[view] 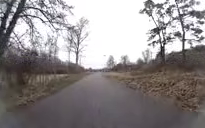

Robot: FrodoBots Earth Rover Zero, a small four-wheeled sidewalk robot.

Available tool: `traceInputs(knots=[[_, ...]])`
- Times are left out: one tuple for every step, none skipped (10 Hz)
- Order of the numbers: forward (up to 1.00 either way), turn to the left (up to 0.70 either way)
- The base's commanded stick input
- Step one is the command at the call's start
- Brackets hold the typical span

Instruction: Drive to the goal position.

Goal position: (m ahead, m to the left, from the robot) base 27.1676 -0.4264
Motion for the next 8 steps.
traceInputs(knots=[[1.0,0.29],[1.0,0.36],[1.0,0.4],[1.0,0.4],[1.0,0.3],[1.0,0.0],[1.0,0.0],[1.0,0.0]])
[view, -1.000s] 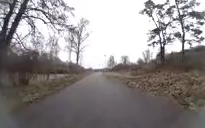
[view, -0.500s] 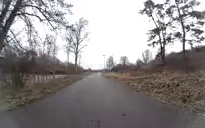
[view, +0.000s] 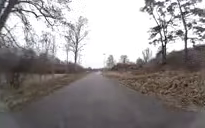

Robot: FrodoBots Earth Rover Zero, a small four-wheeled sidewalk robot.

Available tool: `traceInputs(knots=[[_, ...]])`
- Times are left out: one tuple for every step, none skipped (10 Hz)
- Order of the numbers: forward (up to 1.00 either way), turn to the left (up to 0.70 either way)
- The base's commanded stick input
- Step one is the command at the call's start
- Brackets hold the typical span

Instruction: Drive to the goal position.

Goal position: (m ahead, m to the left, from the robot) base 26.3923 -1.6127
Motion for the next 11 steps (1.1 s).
traceInputs(knots=[[1.0,0.0],[1.0,0.0],[1.0,0.0],[1.0,0.0],[1.0,0.0],[1.0,0.0],[1.0,0.0],[1.0,0.0],[1.0,0.0],[1.0,0.0],[1.0,0.0]])
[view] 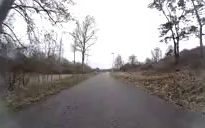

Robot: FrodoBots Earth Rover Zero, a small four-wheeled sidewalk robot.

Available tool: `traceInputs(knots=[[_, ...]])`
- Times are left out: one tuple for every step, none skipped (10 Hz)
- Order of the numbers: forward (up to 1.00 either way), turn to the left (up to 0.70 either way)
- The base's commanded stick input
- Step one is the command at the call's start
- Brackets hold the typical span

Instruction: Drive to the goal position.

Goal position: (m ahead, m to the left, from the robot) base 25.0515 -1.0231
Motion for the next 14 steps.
traceInputs(knots=[[1.0,0.0],[1.0,0.0],[1.0,0.0],[1.0,0.0],[1.0,0.0],[1.0,0.0],[1.0,0.0],[1.0,0.0],[1.0,0.0],[1.0,0.0],[1.0,0.0],[1.0,0.0],[1.0,0.0],[1.0,0.0]])
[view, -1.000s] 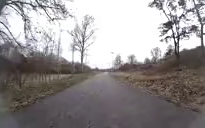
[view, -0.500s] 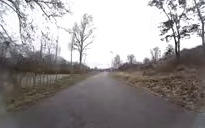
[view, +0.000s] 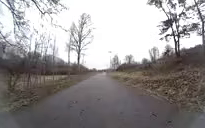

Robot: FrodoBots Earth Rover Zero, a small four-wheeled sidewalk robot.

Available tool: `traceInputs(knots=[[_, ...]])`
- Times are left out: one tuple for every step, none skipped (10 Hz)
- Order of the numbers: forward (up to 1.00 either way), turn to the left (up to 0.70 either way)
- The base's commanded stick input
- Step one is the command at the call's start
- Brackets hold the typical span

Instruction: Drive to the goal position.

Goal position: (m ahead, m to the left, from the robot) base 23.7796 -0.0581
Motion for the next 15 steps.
traceInputs(knots=[[1.0,0.0],[1.0,0.0],[1.0,0.0],[1.0,0.0],[1.0,0.0],[1.0,0.0],[1.0,0.0],[1.0,0.0],[1.0,0.0],[1.0,0.0],[1.0,0.0],[1.0,0.0],[1.0,0.0],[1.0,0.0],[1.0,0.0]])
